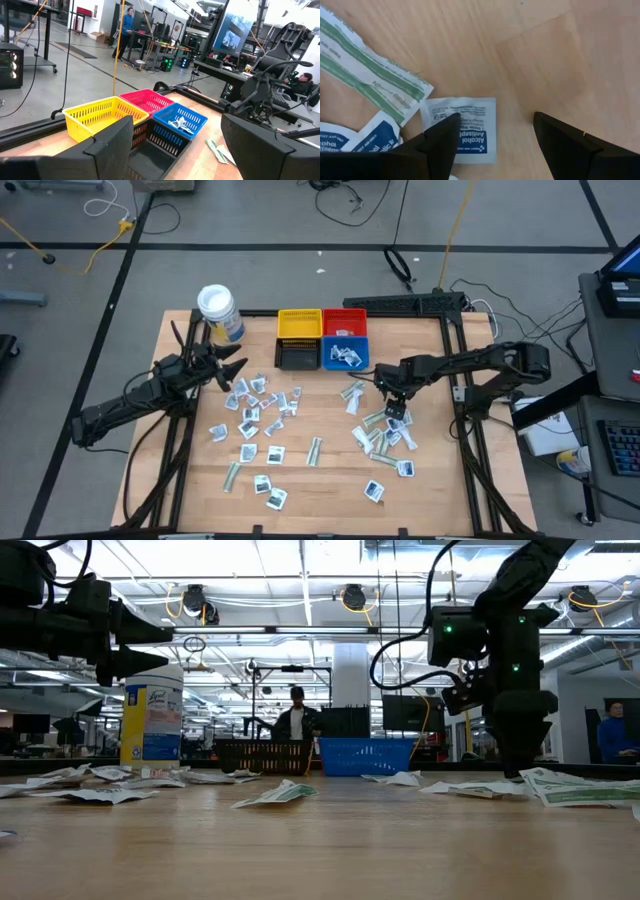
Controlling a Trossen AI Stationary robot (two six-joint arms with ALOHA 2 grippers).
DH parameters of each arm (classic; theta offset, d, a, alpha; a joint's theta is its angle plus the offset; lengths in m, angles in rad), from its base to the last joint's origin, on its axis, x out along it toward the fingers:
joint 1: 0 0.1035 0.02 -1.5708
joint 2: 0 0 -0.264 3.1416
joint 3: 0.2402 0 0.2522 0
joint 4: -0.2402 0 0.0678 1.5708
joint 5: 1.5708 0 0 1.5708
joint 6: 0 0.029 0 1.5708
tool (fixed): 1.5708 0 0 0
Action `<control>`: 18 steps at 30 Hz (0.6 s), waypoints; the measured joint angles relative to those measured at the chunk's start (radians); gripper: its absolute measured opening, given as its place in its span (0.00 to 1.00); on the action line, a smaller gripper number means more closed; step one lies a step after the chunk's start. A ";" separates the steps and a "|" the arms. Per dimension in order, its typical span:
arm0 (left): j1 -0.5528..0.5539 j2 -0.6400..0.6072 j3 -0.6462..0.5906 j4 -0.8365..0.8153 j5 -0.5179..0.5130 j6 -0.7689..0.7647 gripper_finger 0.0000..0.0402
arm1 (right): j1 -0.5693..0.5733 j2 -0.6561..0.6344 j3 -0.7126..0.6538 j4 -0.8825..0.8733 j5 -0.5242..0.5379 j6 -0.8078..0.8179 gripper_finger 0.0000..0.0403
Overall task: Pick & Place First Aid Supplies
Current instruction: Put the blue alcohol pad into the blue basket
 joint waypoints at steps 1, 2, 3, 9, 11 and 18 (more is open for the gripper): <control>0.000 0.000 0.000 0.000 -0.001 0.000 0.76 | 0.000 -0.001 -0.004 0.003 0.001 -0.001 0.59; 0.000 0.000 0.000 0.000 -0.001 0.000 0.76 | 0.000 -0.001 -0.006 0.007 0.000 -0.003 0.56; 0.000 0.000 0.000 0.000 -0.001 0.000 0.76 | 0.000 -0.001 -0.006 0.010 -0.001 -0.005 0.53; 0.000 0.000 0.000 0.000 -0.001 0.000 0.76 | 0.012 0.000 -0.006 0.014 -0.002 -0.019 0.24; 0.000 0.000 0.000 0.000 -0.001 0.000 0.76 | 0.013 0.000 -0.007 0.018 -0.006 -0.020 0.12; 0.000 0.000 0.000 0.000 -0.001 0.000 0.76 | 0.012 -0.008 -0.003 0.009 -0.016 0.004 0.01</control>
